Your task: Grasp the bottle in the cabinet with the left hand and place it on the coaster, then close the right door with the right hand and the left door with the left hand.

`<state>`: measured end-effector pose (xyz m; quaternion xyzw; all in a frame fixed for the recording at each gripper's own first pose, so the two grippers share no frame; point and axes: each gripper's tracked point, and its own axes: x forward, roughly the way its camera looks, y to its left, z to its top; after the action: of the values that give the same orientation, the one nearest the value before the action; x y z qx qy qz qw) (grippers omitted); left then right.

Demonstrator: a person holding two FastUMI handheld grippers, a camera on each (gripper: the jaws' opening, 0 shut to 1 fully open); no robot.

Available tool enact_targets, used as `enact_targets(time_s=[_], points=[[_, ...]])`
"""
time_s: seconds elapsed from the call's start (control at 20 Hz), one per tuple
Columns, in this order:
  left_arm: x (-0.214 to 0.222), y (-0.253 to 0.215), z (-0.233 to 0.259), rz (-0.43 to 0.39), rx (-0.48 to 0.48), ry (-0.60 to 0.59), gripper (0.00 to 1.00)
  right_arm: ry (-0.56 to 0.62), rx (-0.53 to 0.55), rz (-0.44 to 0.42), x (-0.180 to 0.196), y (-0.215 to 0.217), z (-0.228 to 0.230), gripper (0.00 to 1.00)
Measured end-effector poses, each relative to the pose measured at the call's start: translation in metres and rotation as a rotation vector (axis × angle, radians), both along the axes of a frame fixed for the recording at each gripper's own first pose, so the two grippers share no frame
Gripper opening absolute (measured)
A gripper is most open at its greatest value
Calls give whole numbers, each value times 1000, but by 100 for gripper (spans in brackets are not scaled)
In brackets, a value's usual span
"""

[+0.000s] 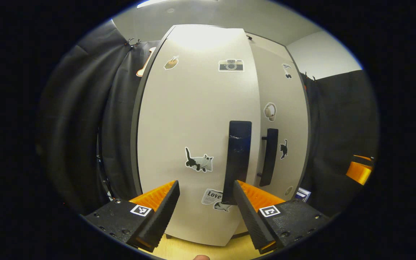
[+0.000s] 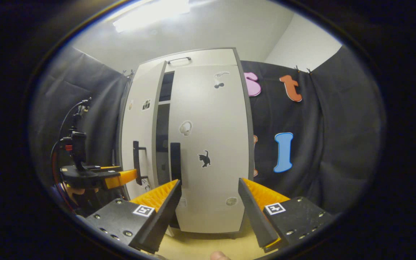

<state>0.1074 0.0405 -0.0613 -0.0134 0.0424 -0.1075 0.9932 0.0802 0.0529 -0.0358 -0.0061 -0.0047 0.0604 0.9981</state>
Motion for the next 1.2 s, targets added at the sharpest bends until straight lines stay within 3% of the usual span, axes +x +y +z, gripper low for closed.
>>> enact_targets(time_s=[0.2, 0.45, 0.85, 1.2], points=[[13, -3, -3, 2, -33, 15, 93, 4, -2, -22, 4, -9, -2, 95], [20, -10, -2, 4, 5, 3, 94, 2, -14, -33, 7, -12, -2, 95], [19, -12, -1, 27, -11, 25, 94, 18, -25, -46, 11, -14, -7, 95], [-18, -20, 40, 14, -7, -24, 94, 7, -25, -52, 1, -22, 3, 93]])
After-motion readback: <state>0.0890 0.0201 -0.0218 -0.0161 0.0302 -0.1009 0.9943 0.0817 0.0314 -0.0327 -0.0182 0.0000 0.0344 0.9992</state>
